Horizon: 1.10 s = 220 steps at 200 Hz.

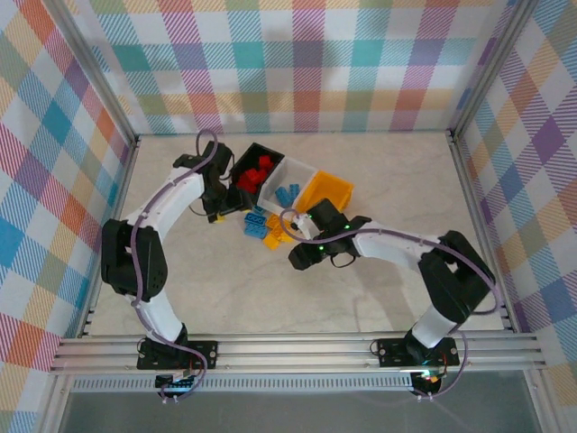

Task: Sort the legos into containers by color

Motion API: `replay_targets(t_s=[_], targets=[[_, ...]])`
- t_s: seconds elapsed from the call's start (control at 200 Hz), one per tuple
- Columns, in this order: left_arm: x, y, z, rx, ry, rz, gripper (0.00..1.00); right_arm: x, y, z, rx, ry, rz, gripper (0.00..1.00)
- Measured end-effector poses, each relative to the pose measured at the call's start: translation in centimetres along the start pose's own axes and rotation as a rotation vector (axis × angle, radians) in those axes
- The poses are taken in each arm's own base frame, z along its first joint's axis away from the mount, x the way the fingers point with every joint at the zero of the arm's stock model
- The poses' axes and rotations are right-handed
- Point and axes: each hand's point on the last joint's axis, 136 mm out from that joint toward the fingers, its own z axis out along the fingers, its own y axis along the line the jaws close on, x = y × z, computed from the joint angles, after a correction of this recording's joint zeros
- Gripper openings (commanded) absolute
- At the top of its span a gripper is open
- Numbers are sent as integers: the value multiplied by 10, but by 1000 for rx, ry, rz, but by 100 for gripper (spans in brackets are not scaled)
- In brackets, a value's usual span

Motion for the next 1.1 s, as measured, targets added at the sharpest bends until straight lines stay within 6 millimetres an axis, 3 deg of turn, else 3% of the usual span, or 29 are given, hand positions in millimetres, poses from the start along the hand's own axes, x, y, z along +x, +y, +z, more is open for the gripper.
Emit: replay_targets(t_s=[0.145, 0.32, 0.515, 0.945, 1.1], targets=[[10, 9, -3, -14, -2, 6, 70, -9, -7, 18, 31, 11, -12, 62], [10, 12, -15, 0, -33, 4, 70, -26, -16, 34, 65, 1, -28, 62], [9, 23, -14, -7, -31, -24, 70, -32, -25, 52, 88, 17, -43, 63], [2, 31, -16, 27, -31, -48, 70, -59, -29, 65, 107, 17, -68, 60], [2, 34, -14, 30, -24, -56, 70, -63, -19, 70, 83, 13, -144, 59]])
